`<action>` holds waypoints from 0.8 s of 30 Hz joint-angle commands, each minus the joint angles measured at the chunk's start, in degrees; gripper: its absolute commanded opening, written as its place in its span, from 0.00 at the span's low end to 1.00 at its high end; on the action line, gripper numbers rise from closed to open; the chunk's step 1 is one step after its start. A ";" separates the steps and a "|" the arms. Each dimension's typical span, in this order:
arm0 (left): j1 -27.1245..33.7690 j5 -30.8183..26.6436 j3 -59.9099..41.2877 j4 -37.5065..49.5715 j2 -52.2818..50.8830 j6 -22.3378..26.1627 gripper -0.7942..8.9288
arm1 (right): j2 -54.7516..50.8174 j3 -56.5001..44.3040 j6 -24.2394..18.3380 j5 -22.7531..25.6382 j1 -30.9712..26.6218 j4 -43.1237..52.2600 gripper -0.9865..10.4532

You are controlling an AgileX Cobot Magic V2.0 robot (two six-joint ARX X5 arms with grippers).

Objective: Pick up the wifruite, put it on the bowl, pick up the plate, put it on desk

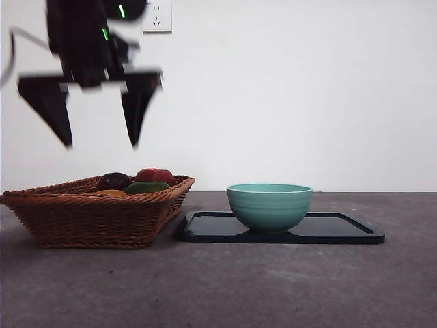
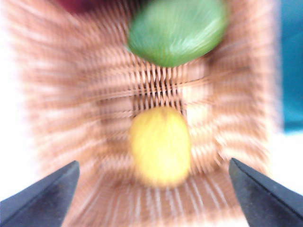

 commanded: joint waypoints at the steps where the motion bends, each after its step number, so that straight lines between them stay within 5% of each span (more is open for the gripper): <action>1: -1.01 0.00 1.18 -2.38 -4.00 2.14 0.73 | 0.11 0.66 0.55 -0.11 0.28 0.50 0.64; 12: -5.62 9.57 1.16 -10.12 -26.49 5.57 0.76 | 0.11 0.66 0.55 -0.11 0.28 0.55 0.64; 24: -10.97 10.97 -0.59 -17.20 -49.40 10.34 0.76 | 0.11 0.66 0.72 -0.15 0.28 0.52 0.64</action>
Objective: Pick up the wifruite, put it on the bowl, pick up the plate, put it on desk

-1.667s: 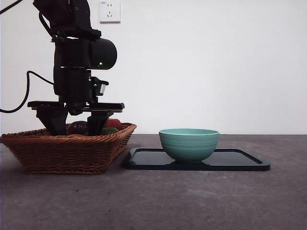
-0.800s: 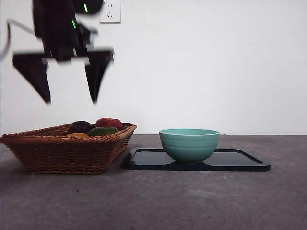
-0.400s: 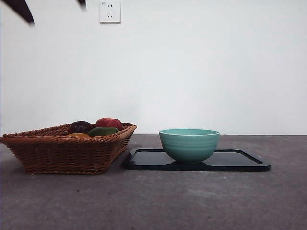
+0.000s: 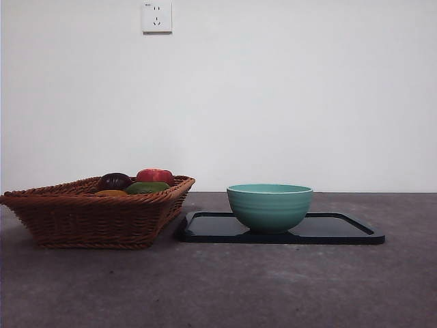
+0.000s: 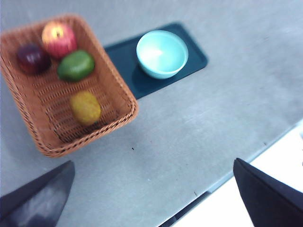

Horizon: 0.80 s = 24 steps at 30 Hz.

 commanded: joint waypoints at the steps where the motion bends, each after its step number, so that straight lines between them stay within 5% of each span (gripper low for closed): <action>1: -0.63 0.33 -1.11 0.09 -5.01 3.02 0.76 | 0.11 0.66 0.70 -0.11 0.28 0.50 0.64; 12: -0.83 8.50 -13.31 2.56 -24.17 6.47 0.76 | 0.11 0.66 0.74 -0.11 0.26 0.44 0.64; 24: -0.83 8.94 -16.04 2.58 -26.97 6.34 0.76 | 0.11 0.66 2.60 -0.07 0.26 -1.60 0.64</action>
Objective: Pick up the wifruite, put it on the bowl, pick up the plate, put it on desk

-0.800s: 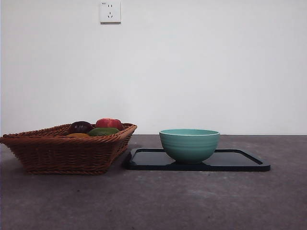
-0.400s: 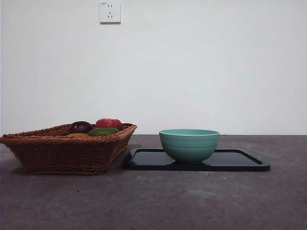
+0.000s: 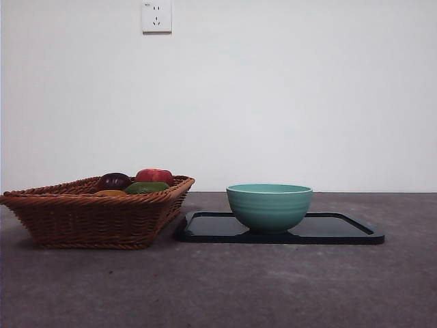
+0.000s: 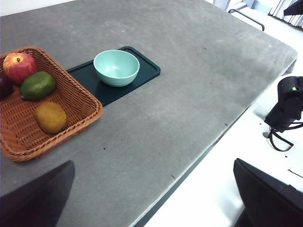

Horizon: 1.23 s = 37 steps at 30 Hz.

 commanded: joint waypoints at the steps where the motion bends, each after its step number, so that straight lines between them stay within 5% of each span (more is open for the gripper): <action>1: -0.42 0.13 0.81 0.68 -0.09 0.63 0.76 | 0.11 0.66 3.58 -0.11 0.26 0.39 0.64; 10: -0.42 0.13 0.81 0.63 -0.09 0.63 0.76 | 2.67 0.66 10.47 0.50 0.26 1.88 0.64; 22: -0.42 0.13 0.81 0.63 -0.09 0.66 0.76 | 20.26 0.66 10.82 0.50 0.28 3.32 0.64; 37: -0.42 0.13 0.81 0.66 -0.09 0.70 0.76 | 48.76 3.10 12.28 0.50 0.26 17.46 0.64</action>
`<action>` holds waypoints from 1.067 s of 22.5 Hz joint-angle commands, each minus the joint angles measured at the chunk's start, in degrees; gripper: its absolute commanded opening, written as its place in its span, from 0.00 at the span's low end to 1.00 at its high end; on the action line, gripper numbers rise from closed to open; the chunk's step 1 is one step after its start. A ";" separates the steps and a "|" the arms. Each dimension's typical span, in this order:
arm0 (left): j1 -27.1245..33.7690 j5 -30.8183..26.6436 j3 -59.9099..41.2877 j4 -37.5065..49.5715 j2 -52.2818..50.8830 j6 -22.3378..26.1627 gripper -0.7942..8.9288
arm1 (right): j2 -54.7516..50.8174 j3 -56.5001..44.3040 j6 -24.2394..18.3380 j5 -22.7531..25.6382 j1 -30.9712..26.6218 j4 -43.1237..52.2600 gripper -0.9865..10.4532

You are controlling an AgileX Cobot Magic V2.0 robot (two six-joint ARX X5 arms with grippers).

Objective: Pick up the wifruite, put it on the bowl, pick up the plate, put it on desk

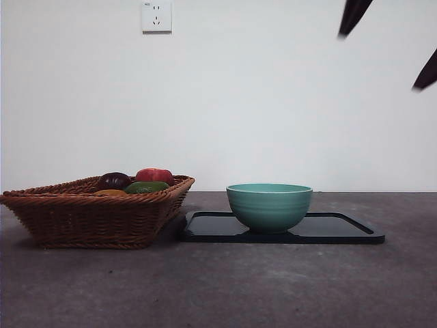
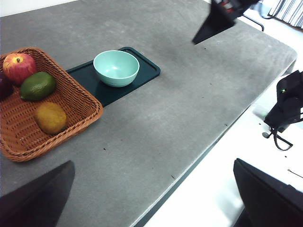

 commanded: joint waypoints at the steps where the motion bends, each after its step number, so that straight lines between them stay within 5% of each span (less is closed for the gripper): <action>1: -0.37 0.11 0.81 0.68 0.00 0.70 0.76 | 7.54 3.65 0.92 0.13 0.28 1.92 0.64; 9: -0.37 0.11 0.81 0.68 0.00 0.68 0.76 | 30.47 20.06 0.20 8.46 0.17 1.99 0.64; 14: -0.37 0.11 0.81 0.68 0.00 0.68 0.76 | 40.19 28.26 0.22 9.66 -0.13 1.99 0.64; 22: -0.37 0.11 0.81 0.68 0.00 0.68 0.76 | 48.61 30.67 0.26 13.46 -0.22 2.71 0.64; 24: -0.37 0.11 0.81 0.68 0.00 0.68 0.76 | 49.77 30.64 0.31 13.44 -0.22 2.69 0.56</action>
